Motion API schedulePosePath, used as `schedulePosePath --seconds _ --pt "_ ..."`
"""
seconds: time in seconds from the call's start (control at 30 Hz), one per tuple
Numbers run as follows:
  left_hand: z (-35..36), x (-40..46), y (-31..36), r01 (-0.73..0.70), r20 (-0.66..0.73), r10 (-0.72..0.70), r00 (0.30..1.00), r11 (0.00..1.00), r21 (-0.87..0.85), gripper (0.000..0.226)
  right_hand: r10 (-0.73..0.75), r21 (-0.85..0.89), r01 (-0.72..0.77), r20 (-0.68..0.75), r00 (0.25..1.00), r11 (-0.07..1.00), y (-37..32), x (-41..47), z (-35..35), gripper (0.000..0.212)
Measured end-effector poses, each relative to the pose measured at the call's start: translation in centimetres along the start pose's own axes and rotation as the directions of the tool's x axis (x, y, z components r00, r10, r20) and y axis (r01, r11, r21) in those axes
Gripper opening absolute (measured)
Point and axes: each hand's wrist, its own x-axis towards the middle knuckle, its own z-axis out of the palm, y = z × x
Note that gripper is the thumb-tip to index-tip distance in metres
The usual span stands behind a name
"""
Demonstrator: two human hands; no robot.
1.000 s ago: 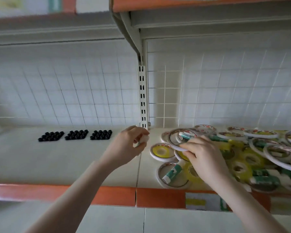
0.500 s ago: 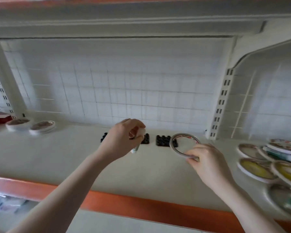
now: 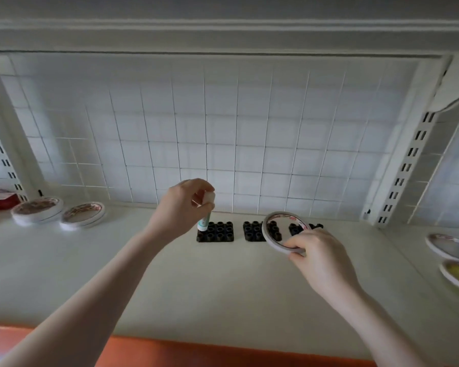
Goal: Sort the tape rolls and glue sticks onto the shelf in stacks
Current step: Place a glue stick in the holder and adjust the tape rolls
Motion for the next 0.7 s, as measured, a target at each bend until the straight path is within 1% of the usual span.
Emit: schedulePosePath --seconds 0.1,0.3,0.5,0.7 --pt "0.3 0.9 -1.3 0.071 -0.05 -0.071 0.996 0.997 -0.011 0.018 0.001 -0.044 0.0 0.03 1.0 0.999 -0.5 0.9 0.4 0.01" --pt "1.6 2.1 -3.4 0.136 -0.072 -0.138 0.988 0.99 -0.027 0.02 0.019 -0.036 -0.017 0.059 0.998 0.999 -1.0 2.1 1.0 0.009" --pt "2.6 3.0 -4.3 0.165 -0.084 -0.168 0.982 0.986 -0.039 0.019 0.002 -0.032 0.001 0.081 0.997 1.0 -0.8 3.4 1.7 0.011" --pt "3.5 3.4 -4.8 0.17 -0.068 -0.172 0.983 0.985 -0.035 0.019 -0.021 -0.005 0.021 0.074 0.997 1.0 -0.8 4.1 2.5 0.012"
